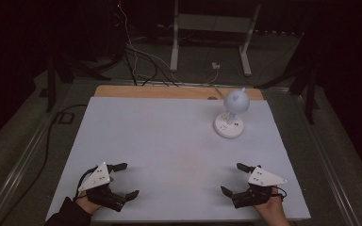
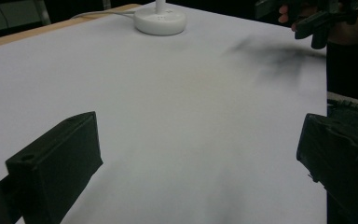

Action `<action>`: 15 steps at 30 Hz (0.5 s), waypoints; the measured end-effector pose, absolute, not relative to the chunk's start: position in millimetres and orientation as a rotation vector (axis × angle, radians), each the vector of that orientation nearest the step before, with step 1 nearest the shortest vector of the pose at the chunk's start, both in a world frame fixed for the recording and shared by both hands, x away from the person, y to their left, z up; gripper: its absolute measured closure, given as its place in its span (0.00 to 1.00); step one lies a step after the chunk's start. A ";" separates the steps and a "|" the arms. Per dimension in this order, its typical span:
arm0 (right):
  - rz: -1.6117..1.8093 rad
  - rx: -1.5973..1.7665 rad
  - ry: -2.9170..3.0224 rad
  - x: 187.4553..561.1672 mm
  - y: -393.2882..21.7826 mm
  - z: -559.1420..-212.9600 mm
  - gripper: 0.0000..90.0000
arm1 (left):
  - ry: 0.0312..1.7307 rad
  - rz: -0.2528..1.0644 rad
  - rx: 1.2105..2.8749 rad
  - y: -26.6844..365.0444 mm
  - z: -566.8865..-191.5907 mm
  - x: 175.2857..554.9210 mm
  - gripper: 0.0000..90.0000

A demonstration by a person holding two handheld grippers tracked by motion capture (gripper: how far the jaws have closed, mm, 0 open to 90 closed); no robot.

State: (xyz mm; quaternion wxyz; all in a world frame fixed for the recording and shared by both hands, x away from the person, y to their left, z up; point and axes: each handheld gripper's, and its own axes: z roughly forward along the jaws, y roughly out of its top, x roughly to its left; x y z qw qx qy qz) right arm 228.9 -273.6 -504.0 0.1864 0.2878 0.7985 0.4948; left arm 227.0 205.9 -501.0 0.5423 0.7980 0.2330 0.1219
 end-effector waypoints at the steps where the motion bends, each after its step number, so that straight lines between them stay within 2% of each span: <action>1: 1.391 0.809 2.251 228.7 -273.2 -504.0 0.00 | 0.551 0.292 1.897 205.9 -500.9 226.6 0.00; 15: 1.374 0.801 2.283 228.3 -272.5 -504.3 0.00 | 0.547 0.297 1.899 205.7 -500.3 225.9 0.00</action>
